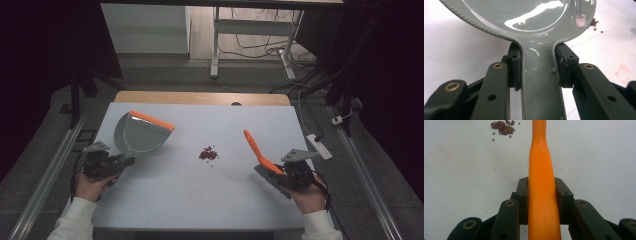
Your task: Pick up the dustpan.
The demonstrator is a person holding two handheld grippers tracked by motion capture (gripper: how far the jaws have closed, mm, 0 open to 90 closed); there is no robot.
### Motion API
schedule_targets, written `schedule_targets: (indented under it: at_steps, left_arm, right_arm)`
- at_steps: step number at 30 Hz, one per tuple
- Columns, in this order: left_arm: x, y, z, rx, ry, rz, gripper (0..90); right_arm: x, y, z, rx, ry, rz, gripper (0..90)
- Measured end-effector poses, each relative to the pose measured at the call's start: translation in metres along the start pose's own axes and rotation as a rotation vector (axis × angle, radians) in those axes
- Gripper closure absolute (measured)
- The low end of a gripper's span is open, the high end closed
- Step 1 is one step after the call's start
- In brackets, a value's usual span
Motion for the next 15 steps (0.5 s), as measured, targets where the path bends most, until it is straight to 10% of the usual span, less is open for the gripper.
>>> schedule_targets:
  at_steps: [15]
  left_arm:
    - [-0.013,0.021,-0.002,0.051,-0.006,-0.103,61.8]
  right_arm:
    - [-0.004,-0.002,0.0,0.004,0.004,0.005,70.0]
Point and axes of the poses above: each handheld gripper's, and its own axes: z roughly backward along the jaws, x roughly out of its underside, y roughly to its right, the point moved 9 cm from there along -z, roughly forward along the jaws
